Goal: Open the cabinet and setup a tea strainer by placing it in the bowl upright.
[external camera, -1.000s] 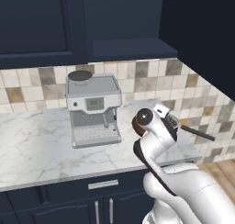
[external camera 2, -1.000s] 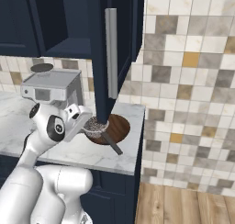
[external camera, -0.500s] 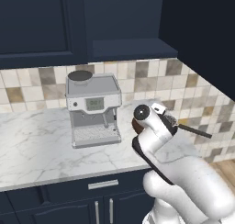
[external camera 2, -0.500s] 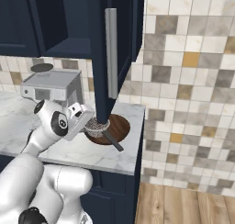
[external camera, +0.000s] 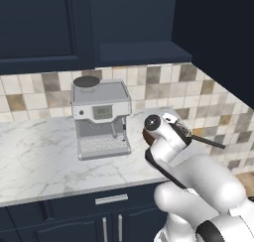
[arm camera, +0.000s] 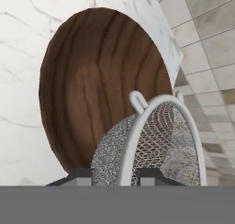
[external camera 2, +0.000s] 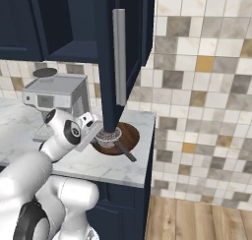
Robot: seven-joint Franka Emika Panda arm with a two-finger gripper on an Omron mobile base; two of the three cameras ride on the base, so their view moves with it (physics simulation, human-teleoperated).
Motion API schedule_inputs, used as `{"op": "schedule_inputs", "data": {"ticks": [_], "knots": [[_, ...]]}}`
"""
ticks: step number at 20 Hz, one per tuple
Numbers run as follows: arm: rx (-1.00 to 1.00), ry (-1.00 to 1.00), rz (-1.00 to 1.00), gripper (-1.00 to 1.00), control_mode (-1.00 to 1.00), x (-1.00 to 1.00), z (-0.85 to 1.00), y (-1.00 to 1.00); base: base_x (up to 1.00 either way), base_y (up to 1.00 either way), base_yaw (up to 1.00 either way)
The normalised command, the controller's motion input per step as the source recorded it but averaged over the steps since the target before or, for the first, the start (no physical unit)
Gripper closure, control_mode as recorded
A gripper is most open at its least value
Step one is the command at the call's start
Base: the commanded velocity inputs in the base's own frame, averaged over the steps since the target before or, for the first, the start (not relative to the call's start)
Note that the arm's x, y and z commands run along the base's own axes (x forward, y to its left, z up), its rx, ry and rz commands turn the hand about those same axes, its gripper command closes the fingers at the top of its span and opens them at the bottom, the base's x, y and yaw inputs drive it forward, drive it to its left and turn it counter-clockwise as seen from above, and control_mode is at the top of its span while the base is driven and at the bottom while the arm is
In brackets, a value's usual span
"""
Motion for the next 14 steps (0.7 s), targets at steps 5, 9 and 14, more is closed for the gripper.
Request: {"op": "schedule_inputs", "data": {"ticks": [5,9,14], "knots": [[0.00,0.00,0.00,1.00,-1.00,0.28,-0.22,-0.17,0.00,0.00,0.00],[0.00,0.00,0.00,1.00,-1.00,0.25,-0.30,-0.08,0.00,0.00,0.00],[0.00,0.00,0.00,1.00,-1.00,0.13,-0.07,0.00,0.00,0.00,0.00]]}}
